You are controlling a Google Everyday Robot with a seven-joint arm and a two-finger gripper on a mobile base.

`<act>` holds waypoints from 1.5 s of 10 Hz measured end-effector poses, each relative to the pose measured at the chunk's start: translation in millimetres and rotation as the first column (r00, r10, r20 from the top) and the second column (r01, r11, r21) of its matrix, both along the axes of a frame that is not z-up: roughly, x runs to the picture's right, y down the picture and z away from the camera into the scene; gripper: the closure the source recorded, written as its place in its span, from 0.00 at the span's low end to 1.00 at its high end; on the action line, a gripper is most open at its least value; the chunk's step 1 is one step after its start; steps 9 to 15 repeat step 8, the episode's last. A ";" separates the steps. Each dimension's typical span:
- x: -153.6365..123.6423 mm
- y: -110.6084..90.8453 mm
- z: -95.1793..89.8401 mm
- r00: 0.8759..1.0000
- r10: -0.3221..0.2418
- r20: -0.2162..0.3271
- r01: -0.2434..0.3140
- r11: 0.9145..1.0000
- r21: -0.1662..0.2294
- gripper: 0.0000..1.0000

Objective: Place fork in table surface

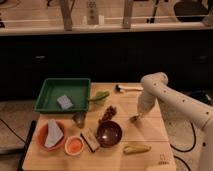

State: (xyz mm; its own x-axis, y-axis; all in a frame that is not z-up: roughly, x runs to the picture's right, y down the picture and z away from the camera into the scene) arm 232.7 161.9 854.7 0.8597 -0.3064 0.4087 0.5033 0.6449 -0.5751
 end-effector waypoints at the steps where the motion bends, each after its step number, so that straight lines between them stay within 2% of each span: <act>1: 2.0 5.5 3.6 1.000 0.008 -0.001 -0.008 1.000 -0.008 1.00; 6: 2.7 12.4 11.5 1.000 0.021 0.009 -0.020 0.999 -0.028 1.00; 7: 3.3 12.9 12.1 1.000 0.025 0.011 -0.025 0.999 -0.033 0.98; 8: 3.1 12.8 13.2 0.999 0.030 0.014 -0.030 0.999 -0.039 0.91; 15: 3.1 12.8 13.2 0.999 0.030 0.014 -0.030 0.999 -0.039 0.91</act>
